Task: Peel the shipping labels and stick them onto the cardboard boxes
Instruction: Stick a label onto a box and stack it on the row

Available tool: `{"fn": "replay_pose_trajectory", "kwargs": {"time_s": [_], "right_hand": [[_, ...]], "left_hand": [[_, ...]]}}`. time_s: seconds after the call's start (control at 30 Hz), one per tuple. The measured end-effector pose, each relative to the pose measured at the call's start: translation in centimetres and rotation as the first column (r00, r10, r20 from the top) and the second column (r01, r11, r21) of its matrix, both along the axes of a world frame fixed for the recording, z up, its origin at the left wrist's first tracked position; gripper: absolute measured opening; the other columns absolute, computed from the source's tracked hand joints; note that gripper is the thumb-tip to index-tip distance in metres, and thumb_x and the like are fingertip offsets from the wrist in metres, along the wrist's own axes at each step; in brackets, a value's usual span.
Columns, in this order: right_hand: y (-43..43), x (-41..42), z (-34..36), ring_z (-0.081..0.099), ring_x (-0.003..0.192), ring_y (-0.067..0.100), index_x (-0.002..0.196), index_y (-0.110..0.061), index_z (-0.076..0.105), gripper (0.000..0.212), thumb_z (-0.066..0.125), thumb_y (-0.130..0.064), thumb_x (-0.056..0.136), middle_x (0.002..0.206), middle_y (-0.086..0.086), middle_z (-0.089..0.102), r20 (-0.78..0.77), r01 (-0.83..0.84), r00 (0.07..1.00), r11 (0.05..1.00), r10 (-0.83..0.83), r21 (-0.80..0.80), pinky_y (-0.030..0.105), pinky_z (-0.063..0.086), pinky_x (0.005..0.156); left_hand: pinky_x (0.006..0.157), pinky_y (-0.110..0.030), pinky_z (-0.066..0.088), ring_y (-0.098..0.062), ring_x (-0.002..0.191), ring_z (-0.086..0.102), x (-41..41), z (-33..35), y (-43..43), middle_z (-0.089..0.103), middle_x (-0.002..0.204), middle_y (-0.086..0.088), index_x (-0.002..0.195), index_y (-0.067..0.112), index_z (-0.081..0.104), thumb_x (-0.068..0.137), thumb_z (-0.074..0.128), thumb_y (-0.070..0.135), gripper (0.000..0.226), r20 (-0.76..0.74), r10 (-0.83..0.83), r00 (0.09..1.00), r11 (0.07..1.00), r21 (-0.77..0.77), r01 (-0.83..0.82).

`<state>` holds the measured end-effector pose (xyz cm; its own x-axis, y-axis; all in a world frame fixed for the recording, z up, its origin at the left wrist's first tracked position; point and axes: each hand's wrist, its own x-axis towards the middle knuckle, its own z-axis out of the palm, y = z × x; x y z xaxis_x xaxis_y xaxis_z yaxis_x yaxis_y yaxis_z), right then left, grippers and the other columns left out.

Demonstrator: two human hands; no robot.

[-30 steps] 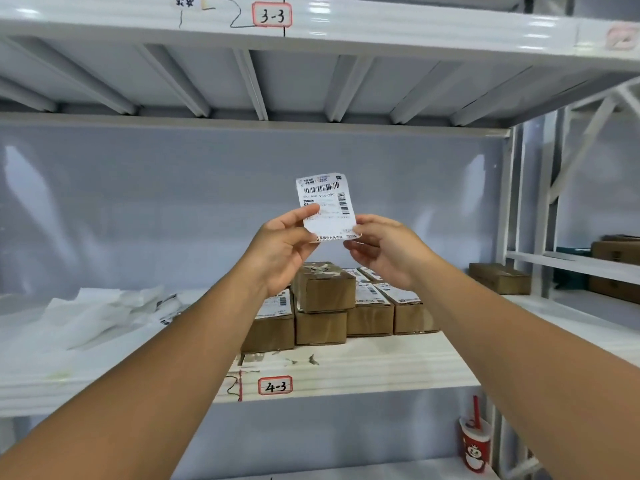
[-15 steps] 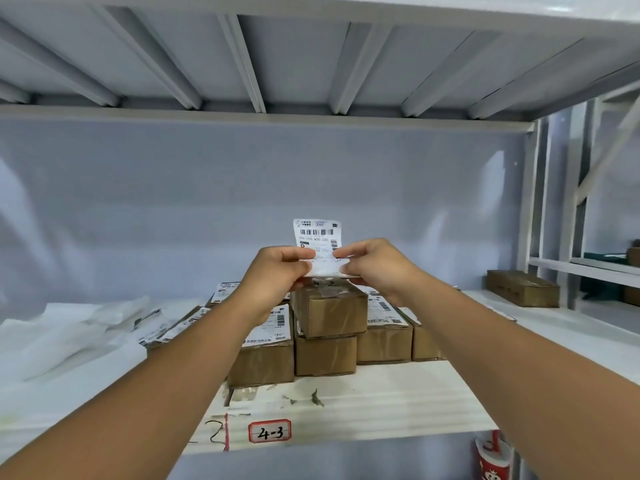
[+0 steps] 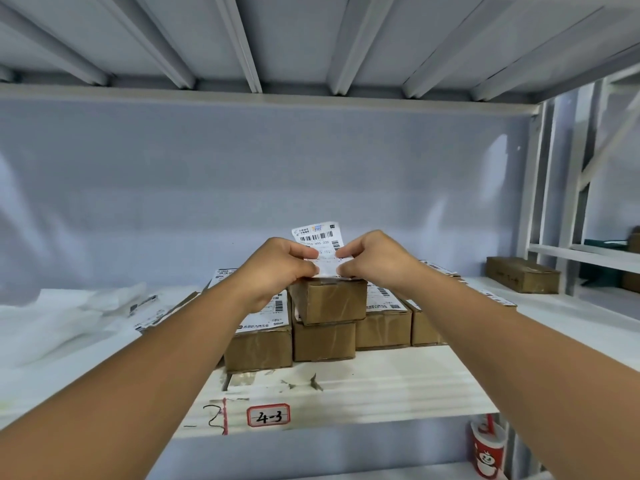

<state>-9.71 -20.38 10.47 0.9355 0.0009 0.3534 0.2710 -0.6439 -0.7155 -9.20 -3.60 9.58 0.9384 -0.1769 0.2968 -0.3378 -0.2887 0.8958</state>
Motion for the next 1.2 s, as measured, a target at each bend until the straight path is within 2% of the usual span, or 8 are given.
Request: {"fn": "replay_pose_trajectory", "kwargs": {"time_s": [0.13, 0.27, 0.4, 0.63, 0.77, 1.0, 1.13, 1.2], "right_hand": [[0.1, -0.1, 0.0, 0.060, 0.095, 0.018, 0.108, -0.017, 0.067, 0.031, 0.073, -0.014, 0.079, 0.109, 0.004, 0.063, -0.020, -0.003, 1.000, 1.000, 0.002, -0.024, 0.020, 0.043, 0.064], [0.2, 0.0, -0.1, 0.061, 0.097, 0.017, 0.110, -0.016, 0.067, 0.032, 0.073, -0.015, 0.079, 0.109, 0.003, 0.064, -0.018, 0.005, 1.000, 0.999, -0.005, -0.042, 0.022, 0.048, 0.073], [0.3, -0.2, -0.2, 0.060, 0.097, 0.016, 0.115, -0.016, 0.066, 0.035, 0.072, -0.016, 0.080, 0.111, 0.001, 0.063, 0.003, 0.014, 1.000, 0.997, -0.014, -0.071, 0.016, 0.044, 0.064], [0.1, -0.2, -0.1, 0.057, 0.097, 0.014, 0.119, -0.017, 0.064, 0.039, 0.073, -0.018, 0.080, 0.116, 0.000, 0.060, 0.004, 0.009, 1.000, 0.994, -0.009, -0.113, 0.017, 0.038, 0.060], [-0.1, -0.2, -0.3, 0.056, 0.105, 0.015, 0.120, -0.017, 0.064, 0.041, 0.073, -0.019, 0.080, 0.122, 0.000, 0.060, 0.015, 0.010, 1.000, 0.992, -0.008, -0.127, 0.020, 0.041, 0.077], [0.1, -0.2, -0.2, 0.055, 0.108, 0.014, 0.122, -0.018, 0.062, 0.043, 0.071, -0.019, 0.081, 0.124, 0.000, 0.059, 0.004, 0.000, 1.000, 0.984, 0.001, -0.177, 0.021, 0.041, 0.080], [0.2, -0.1, -0.1, 0.056, 0.111, 0.015, 0.123, -0.018, 0.061, 0.045, 0.072, -0.020, 0.080, 0.125, 0.001, 0.059, -0.004, 0.007, 1.000, 0.982, -0.008, -0.188, 0.023, 0.045, 0.086], [0.3, 0.0, -0.1, 0.056, 0.113, 0.016, 0.122, -0.017, 0.061, 0.046, 0.073, -0.020, 0.079, 0.126, 0.001, 0.059, -0.005, 0.005, 1.000, 0.981, -0.006, -0.195, 0.024, 0.046, 0.090]], "left_hand": [[0.098, -0.033, 0.047, -0.021, 0.101, 0.063, 0.1, -0.1, 0.2, 0.066, 0.110, -0.008, 0.102, 0.015, 0.066, 0.080, 0.067, 0.001, 0.026, -0.011, -0.001, 1.000, 0.999, 0.046, 0.001], [0.092, -0.027, 0.049, -0.023, 0.102, 0.063, 0.0, 0.0, 0.2, 0.065, 0.111, -0.012, 0.105, 0.007, 0.065, 0.082, 0.064, -0.004, 0.026, -0.057, -0.025, 0.998, 1.000, -0.014, 0.024], [0.093, -0.028, 0.049, -0.025, 0.102, 0.062, 0.0, -0.2, 0.2, 0.065, 0.111, -0.015, 0.100, 0.006, 0.065, 0.082, 0.062, -0.007, 0.023, -0.073, -0.028, 0.997, 0.998, -0.060, 0.024], [0.099, -0.035, 0.047, -0.024, 0.104, 0.061, 0.2, -0.2, -0.1, 0.065, 0.110, -0.010, 0.107, 0.009, 0.065, 0.081, 0.065, -0.002, 0.029, -0.017, 0.034, 0.999, 0.998, 0.060, -0.033], [0.095, -0.033, 0.050, -0.026, 0.101, 0.063, 0.0, 0.0, -0.2, 0.064, 0.109, -0.011, 0.109, 0.004, 0.064, 0.081, 0.064, -0.004, 0.029, -0.029, 0.033, 0.999, 0.997, 0.074, -0.030], [0.077, -0.022, 0.053, -0.019, 0.084, 0.062, -0.6, 0.7, 0.0, 0.064, 0.108, -0.015, 0.097, 0.003, 0.064, 0.081, 0.062, -0.010, 0.021, -0.127, -0.022, 0.992, 1.000, 0.007, 0.023], [0.069, -0.019, 0.053, -0.015, 0.076, 0.060, -1.1, 1.0, -0.6, 0.063, 0.097, -0.006, 0.091, 0.008, 0.067, 0.081, 0.058, -0.010, 0.022, -0.068, 0.023, 0.997, 0.993, 0.121, -0.015], [0.069, -0.021, 0.052, -0.016, 0.075, 0.058, -1.4, 1.2, -1.1, 0.062, 0.089, -0.002, 0.082, 0.012, 0.068, 0.081, 0.054, -0.007, 0.024, -0.020, 0.059, 0.998, 0.977, 0.206, -0.054]]}}
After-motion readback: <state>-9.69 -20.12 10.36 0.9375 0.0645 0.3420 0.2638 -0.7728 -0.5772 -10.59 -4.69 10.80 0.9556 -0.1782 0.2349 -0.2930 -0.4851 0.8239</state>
